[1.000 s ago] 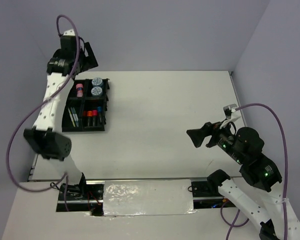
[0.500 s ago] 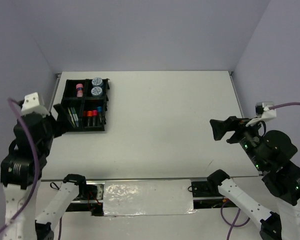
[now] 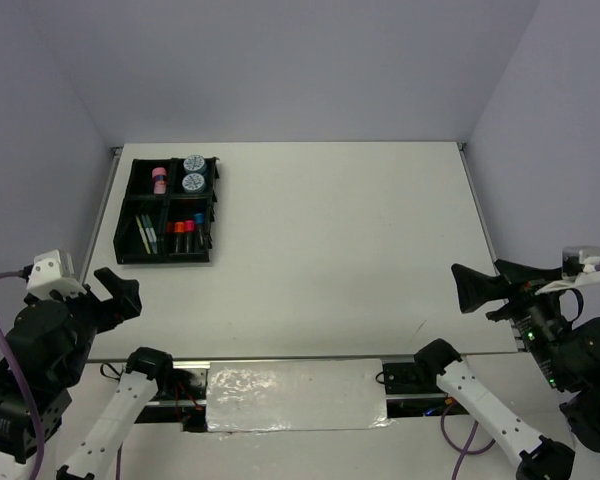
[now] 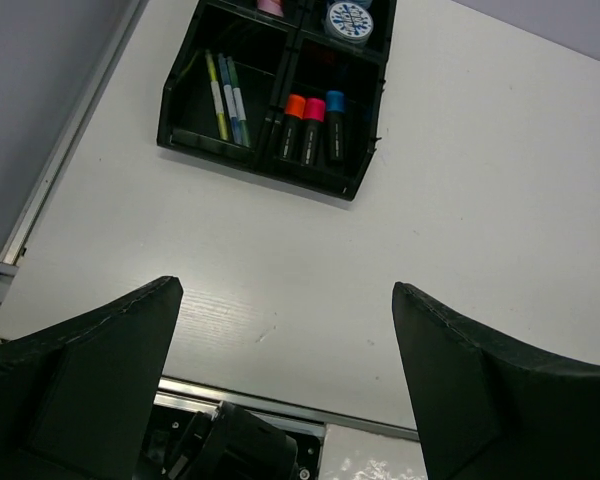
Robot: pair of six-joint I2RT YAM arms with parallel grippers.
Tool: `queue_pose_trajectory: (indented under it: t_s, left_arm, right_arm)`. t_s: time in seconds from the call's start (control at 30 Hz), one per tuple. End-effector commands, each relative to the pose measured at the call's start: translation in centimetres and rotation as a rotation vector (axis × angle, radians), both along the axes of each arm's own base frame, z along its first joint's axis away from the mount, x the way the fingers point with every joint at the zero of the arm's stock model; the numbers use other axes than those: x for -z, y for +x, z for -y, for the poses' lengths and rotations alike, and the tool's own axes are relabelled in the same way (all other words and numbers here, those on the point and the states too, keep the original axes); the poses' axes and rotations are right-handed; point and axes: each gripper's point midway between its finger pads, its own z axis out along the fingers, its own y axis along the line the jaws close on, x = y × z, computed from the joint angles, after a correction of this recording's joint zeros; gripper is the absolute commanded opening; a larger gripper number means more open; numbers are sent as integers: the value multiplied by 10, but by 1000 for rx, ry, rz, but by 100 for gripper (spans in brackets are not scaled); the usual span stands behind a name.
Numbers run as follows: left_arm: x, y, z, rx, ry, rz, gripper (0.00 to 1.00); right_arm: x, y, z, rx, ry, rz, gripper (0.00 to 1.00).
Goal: Sort the stationery into containers
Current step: Reset both arms
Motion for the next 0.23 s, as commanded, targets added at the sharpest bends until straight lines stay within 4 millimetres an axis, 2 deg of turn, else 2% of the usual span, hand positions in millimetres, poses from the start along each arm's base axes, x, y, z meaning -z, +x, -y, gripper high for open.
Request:
queue_pose_trajectory:
  t_s: [0.0,0.2]
  left_arm:
    - [-10,6,2,6,-10,20,99]
    - [-12,4,0,-3,-8,31,99]
  right_arm:
    - [13,5,-3,5,-8,-40,100]
    - [17,5,-8,-17,8,-51,100]
